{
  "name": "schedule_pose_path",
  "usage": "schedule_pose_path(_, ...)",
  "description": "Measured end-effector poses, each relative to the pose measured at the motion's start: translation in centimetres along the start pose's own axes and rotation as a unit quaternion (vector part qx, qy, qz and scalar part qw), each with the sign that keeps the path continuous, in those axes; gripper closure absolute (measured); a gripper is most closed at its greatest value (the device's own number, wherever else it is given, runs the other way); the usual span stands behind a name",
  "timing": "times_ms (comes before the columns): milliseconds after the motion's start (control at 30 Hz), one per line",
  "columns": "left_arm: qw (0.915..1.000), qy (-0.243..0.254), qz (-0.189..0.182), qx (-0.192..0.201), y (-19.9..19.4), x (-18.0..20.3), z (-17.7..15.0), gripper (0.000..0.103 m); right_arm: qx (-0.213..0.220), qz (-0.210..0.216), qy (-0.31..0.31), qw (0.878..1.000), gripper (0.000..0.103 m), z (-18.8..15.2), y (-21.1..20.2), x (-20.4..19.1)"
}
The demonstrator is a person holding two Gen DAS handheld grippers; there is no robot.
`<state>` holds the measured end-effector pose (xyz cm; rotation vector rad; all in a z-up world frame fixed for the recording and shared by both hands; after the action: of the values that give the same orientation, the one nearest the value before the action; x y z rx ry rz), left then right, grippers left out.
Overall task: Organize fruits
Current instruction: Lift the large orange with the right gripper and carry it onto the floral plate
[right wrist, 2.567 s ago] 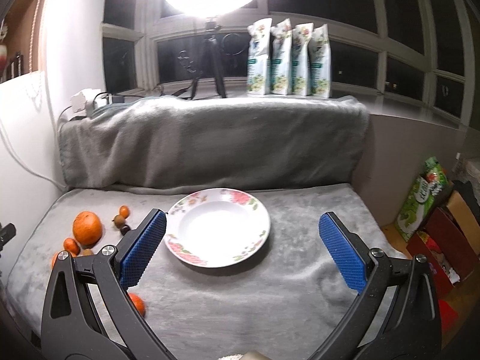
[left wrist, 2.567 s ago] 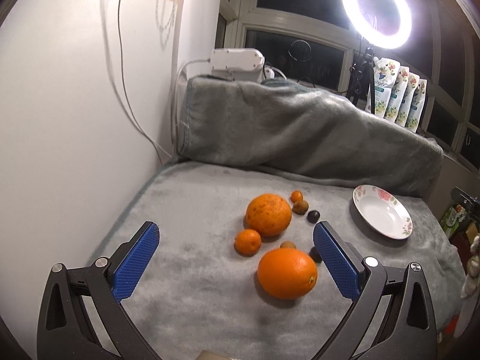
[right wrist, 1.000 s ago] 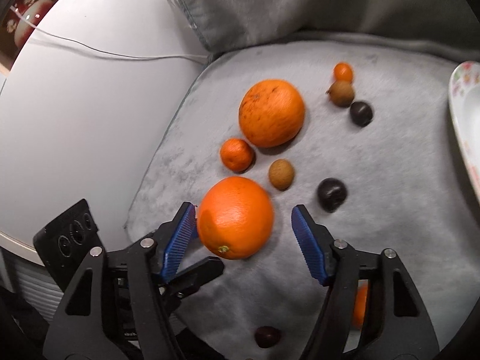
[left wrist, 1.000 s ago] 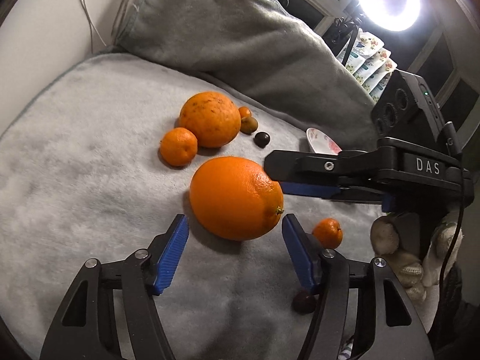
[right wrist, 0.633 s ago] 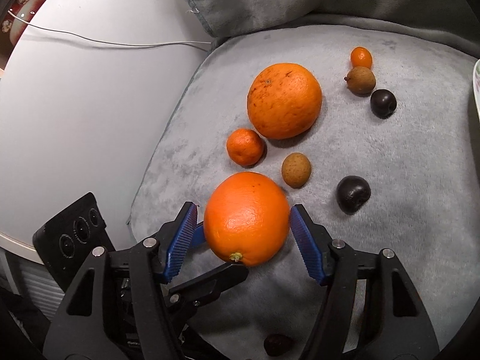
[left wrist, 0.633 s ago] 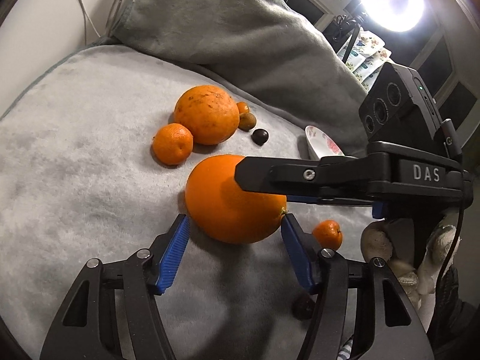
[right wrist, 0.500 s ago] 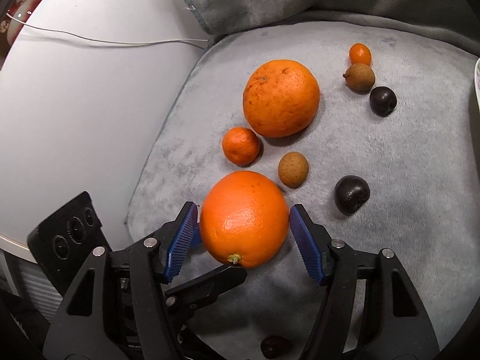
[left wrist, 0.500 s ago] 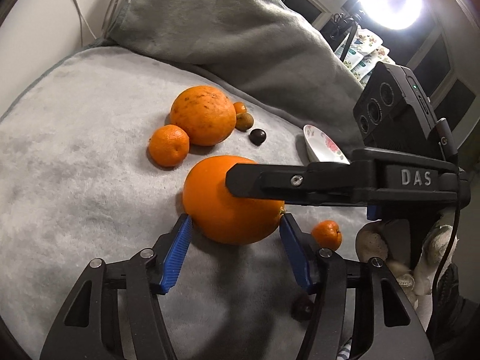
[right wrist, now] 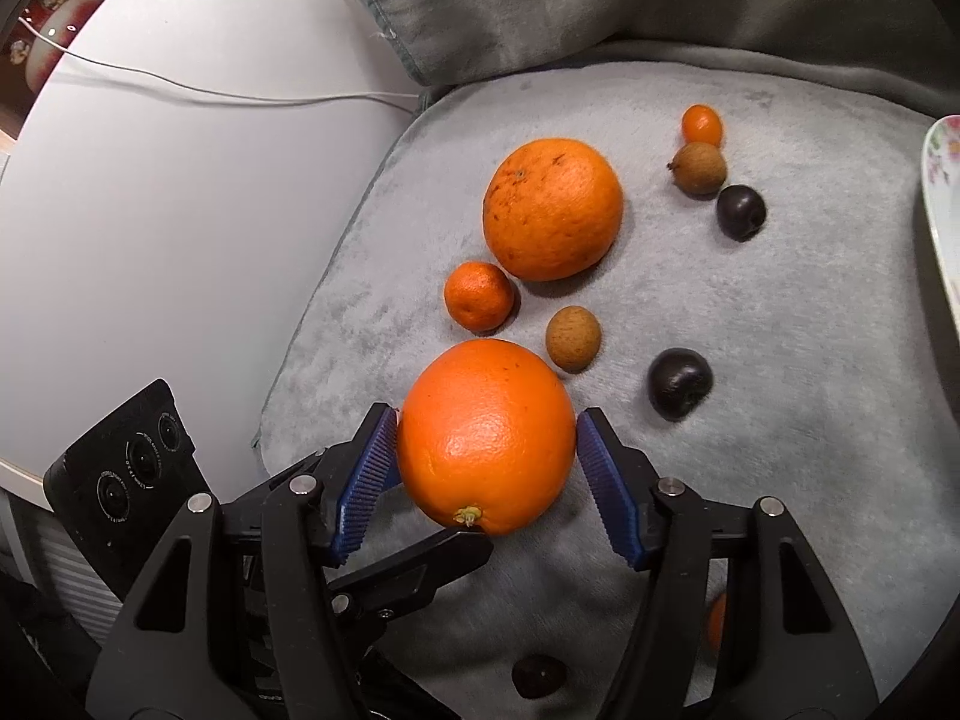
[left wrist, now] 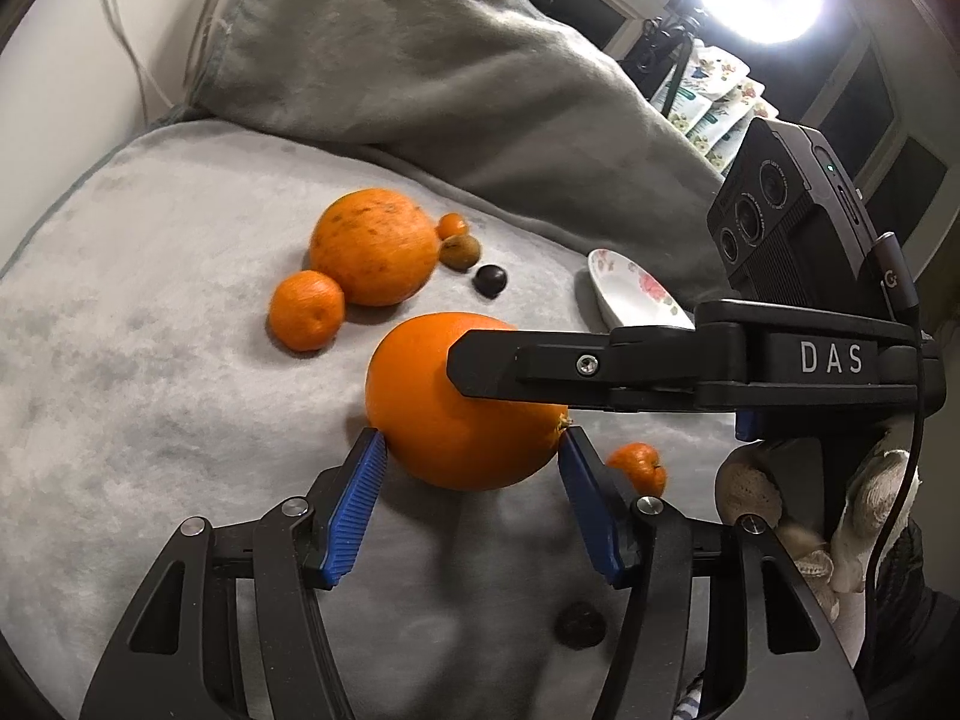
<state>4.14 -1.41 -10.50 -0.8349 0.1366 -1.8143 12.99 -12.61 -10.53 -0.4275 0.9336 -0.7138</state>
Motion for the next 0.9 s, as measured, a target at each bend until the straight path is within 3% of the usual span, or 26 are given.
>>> schedule_pose_path(400,0.9985,0.037,-0.040,0.002,2.8,5.3,1.6,0.044,0.056,-0.021,0.017,0.998,0.038,1.3,-5.9,3.0)
schedule_pose_path(900,0.9900,0.094,-0.103,-0.024,8.9,13.6,2.4,0.044,0.125,-0.063,0.068,0.988,0.038,2.1,-13.1,10.4)
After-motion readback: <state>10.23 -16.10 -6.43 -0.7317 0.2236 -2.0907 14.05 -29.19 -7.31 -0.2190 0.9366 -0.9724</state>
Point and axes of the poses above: each gripper's, at about its wrist camera, not at the fingertips, and y roughly the way its jaws point, x to its right, z to its top, the point moved 1 cm from there along y, roughly the way its jaws point, and after that the axes turned 14 degrees about x, right-handed, at the moved point
